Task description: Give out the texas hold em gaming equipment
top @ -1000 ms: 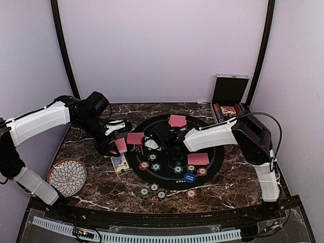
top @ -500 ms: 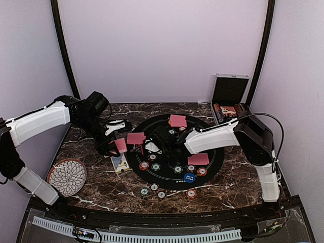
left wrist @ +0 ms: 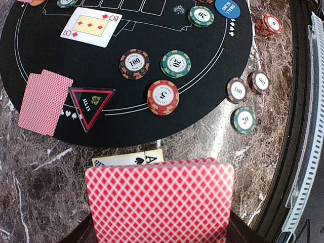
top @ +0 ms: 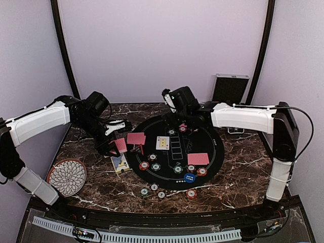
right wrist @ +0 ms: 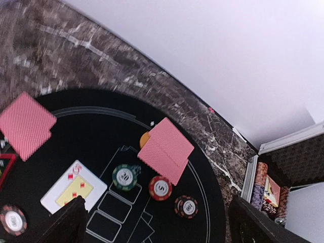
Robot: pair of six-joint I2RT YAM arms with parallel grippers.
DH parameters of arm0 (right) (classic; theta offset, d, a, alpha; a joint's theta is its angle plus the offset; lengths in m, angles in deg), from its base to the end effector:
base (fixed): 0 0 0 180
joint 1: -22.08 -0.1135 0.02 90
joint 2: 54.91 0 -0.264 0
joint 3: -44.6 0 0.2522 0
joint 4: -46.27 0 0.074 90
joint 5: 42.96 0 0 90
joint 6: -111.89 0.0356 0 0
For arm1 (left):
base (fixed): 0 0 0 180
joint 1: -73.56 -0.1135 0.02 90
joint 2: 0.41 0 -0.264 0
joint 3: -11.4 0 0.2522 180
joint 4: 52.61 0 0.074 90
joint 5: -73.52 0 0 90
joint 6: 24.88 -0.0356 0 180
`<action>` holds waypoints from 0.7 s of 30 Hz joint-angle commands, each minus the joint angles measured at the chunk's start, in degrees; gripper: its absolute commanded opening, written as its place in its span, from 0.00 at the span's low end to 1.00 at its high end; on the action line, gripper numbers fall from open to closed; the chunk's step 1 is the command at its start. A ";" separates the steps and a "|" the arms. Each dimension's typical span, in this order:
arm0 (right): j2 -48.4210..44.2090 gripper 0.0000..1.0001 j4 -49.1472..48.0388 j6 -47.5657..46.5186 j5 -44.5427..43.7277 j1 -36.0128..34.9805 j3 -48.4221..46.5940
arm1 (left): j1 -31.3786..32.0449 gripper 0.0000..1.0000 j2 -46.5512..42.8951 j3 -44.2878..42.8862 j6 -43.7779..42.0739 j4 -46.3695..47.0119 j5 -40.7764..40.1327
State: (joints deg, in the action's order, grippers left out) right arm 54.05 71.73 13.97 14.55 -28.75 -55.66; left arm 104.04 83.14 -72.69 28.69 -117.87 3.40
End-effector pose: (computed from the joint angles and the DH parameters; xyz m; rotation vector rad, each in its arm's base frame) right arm 0.2935 0.3299 0.2666 -0.7275 1.9358 -0.1581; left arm 0.2424 -0.1567 0.2810 1.5493 2.1556 -0.4334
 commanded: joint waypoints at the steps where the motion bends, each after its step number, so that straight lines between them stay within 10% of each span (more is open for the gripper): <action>1: -1.96 0.99 6.10 19.08 16.78 7.16 -5.89 | -0.25 0.00 -2.22 0.09 -0.40 -0.87 0.59; 11: -0.50 0.92 2.36 37.10 46.50 13.84 -1.55 | -0.26 0.00 -1.99 0.10 -0.47 -0.60 0.75; 21: 9.47 0.87 -1.78 48.10 57.58 15.76 0.50 | -0.25 0.00 -2.05 0.06 -0.40 -0.76 0.77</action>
State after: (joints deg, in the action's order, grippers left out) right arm 61.14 72.63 56.79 66.92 -13.49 -56.73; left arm 104.04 83.14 -72.69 28.69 -117.87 3.40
